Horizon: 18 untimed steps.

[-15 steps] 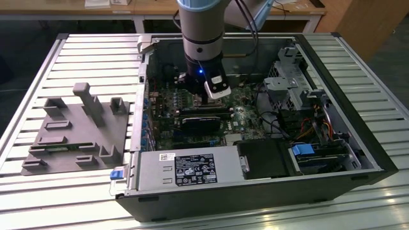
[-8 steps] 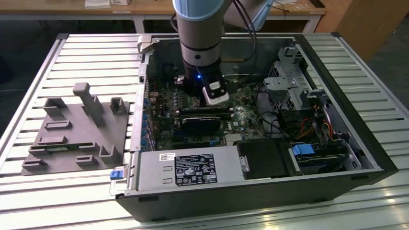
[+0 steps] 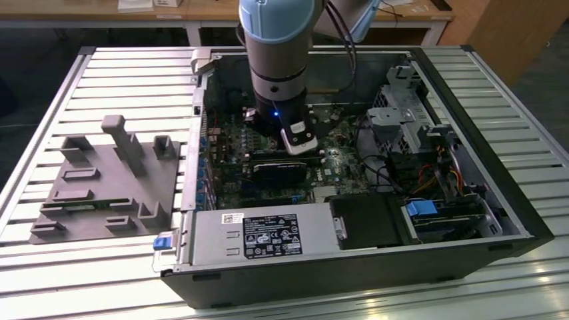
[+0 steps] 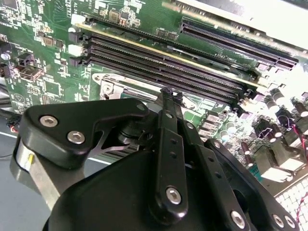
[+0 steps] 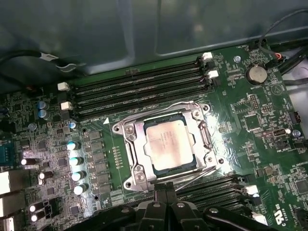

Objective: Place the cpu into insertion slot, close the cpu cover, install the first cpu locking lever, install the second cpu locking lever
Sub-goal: 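Install the second cpu locking lever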

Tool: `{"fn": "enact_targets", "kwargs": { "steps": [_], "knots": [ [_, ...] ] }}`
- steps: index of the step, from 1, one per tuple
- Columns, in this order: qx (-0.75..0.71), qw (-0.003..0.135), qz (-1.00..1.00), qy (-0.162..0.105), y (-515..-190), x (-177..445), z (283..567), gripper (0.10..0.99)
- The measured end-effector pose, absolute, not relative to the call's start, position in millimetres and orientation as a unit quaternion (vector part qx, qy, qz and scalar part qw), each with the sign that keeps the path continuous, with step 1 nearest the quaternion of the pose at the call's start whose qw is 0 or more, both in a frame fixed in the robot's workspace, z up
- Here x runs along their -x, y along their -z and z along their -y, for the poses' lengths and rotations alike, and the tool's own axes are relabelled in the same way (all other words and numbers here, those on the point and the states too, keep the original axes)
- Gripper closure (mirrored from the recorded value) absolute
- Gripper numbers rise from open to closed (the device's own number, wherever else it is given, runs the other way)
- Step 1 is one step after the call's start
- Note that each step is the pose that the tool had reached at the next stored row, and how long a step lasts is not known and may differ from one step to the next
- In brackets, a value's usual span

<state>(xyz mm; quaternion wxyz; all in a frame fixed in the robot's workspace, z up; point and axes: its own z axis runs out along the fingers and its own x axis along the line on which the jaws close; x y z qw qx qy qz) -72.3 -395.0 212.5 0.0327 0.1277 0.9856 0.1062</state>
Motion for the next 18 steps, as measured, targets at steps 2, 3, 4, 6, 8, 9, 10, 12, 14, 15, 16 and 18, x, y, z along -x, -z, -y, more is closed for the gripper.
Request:
{"fn": "enact_targets", "kwargs": {
  "steps": [2,3,4,6,8,9,10,12,14,15,16,18],
  "knots": [
    [-0.128,0.032,-0.985,-0.112,-211.8,72.8,398.0,0.984],
    [-0.128,0.032,-0.985,-0.115,-211.5,73.1,399.5,0.984],
    [-0.128,0.031,-0.984,-0.117,-211.1,73.6,400.9,0.984],
    [-0.128,0.031,-0.984,-0.121,-210.2,74.7,402.7,0.984],
    [-0.128,0.030,-0.983,-0.126,-208.6,76.0,403.4,0.984],
    [-0.128,0.030,-0.983,-0.128,-207.6,76.7,403.6,0.984],
    [-0.128,0.029,-0.983,-0.131,-206.6,77.5,403.9,0.984],
    [-0.128,0.029,-0.982,-0.135,-204.3,79.3,404.4,0.984],
    [-0.127,0.028,-0.982,-0.139,-203.1,80.7,406.2,0.984],
    [-0.127,0.028,-0.981,-0.141,-202.8,81.6,407.5,0.984],
    [-0.127,0.028,-0.981,-0.143,-202.4,82.5,408.6,0.984],
    [-0.127,0.027,-0.980,-0.148,-201.4,84.3,409.4,0.984]
  ]
}}
